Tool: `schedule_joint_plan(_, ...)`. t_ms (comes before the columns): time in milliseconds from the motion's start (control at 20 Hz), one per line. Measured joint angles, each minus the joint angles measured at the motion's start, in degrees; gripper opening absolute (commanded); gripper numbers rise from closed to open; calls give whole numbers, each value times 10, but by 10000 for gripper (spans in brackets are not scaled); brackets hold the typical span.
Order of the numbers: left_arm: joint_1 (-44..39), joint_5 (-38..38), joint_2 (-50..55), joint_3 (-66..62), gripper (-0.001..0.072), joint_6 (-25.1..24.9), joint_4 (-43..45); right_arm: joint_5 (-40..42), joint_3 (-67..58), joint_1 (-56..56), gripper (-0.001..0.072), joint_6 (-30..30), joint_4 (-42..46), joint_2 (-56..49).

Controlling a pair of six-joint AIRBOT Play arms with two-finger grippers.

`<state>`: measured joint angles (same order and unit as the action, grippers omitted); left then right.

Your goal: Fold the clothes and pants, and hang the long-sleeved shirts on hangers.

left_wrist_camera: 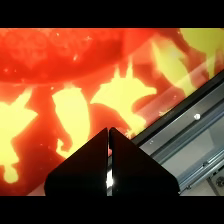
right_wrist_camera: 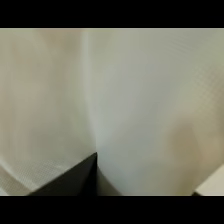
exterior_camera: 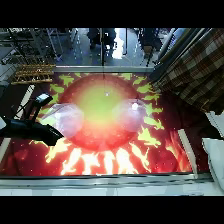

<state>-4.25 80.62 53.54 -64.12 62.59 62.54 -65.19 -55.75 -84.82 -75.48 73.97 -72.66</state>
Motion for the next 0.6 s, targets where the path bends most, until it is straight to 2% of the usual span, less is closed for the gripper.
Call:
schedule_joint_plan(200,0,0,0,0,21,0,0,-32,-54,-6,674,30,48,-15)
schedule_joint_plan(300,0,0,-1,0,21,0,0,-60,-111,15,522,22,47,-17)
schedule_joint_plan(350,0,0,-1,0,20,0,0,-72,-133,31,492,11,26,-17)
schedule_joint_plan(450,0,-1,-1,0,20,10,17,-94,-163,83,496,6,-67,-15)
schedule_joint_plan(550,0,-5,-5,-2,21,69,100,-126,-179,166,499,32,-158,-14)
schedule_joint_plan(600,0,-8,-10,-2,21,112,167,-141,-183,220,499,43,-191,-13)
